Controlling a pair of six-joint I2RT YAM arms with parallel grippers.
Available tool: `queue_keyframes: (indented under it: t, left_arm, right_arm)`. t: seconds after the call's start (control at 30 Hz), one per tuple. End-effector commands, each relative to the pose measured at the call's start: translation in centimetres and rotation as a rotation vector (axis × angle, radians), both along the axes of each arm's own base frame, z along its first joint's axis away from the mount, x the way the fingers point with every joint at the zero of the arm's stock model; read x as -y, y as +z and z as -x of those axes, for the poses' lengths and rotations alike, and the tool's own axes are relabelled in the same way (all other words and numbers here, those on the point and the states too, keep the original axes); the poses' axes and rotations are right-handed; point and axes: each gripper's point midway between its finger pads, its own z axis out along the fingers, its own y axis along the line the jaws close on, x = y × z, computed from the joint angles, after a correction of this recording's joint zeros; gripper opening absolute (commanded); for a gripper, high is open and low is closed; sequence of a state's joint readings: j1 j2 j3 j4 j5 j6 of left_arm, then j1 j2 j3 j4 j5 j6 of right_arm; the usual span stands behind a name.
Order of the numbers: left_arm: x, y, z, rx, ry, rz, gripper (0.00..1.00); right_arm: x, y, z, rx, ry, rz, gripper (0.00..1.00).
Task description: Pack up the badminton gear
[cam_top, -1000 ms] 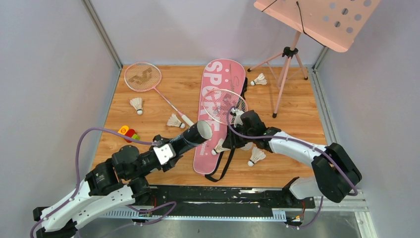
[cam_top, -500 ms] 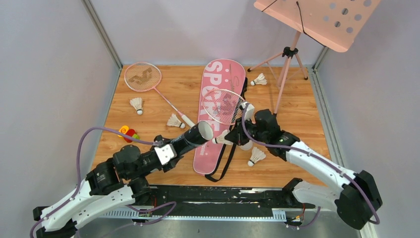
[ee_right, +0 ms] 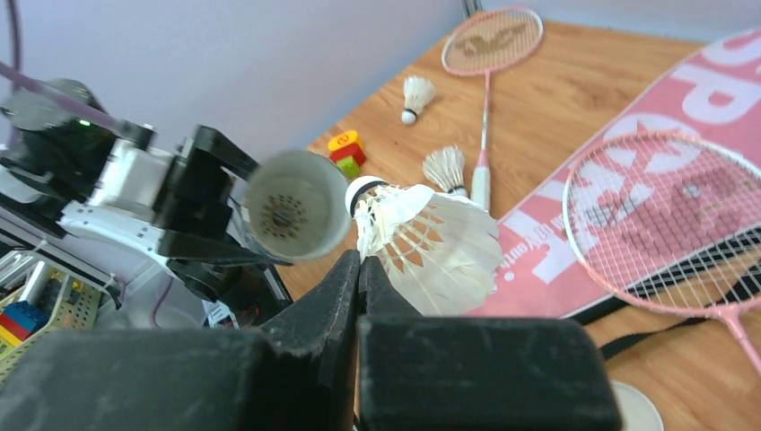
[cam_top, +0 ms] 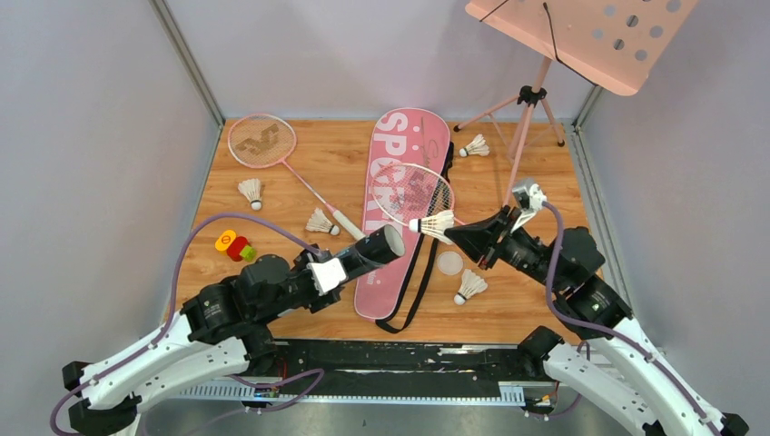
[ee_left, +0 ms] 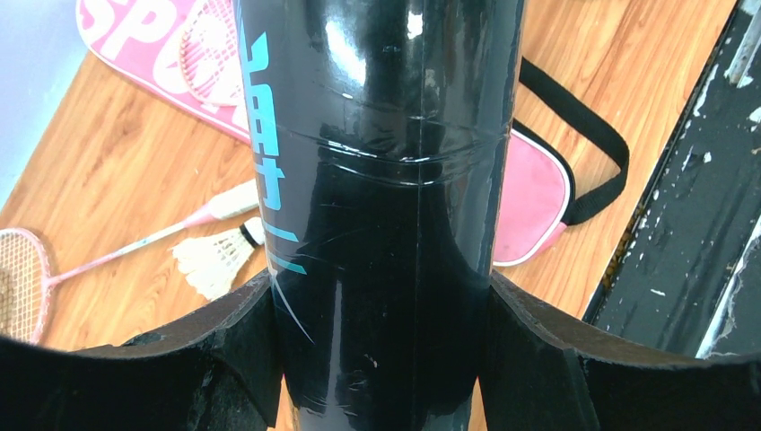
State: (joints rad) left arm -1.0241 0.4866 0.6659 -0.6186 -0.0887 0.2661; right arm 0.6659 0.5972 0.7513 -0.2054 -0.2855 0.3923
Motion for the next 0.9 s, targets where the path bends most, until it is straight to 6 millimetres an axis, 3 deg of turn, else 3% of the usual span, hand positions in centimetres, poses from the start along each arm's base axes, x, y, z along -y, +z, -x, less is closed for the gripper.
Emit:
queue_keyframes:
  t: [0.0, 0.2, 0.4, 0.87]
  left_arm:
    - [0.6, 1.2, -0.6, 0.008, 0.020, 0.035, 0.42]
    - [0.7, 0.8, -0.6, -0.002, 0.013, 0.014, 0.42]
    - [0.9, 0.7, -0.4, -0.002, -0.004, 0.014, 0.42]
    - [1.3, 0.2, 0.2, -0.007, -0.062, -0.005, 0.42]
  right_arm:
    - [0.7, 3.3, 1.2, 0.078, 0.020, -0.035, 0.00]
    - [-0.9, 3.9, 2.8, 0.082, 0.159, -0.034, 0.00]
    - [-2.5, 2.4, 3.0, 0.030, 0.255, -0.002, 0.00]
    - [-5.4, 1.2, 3.5, 0.012, 0.394, 0.002, 0.00]
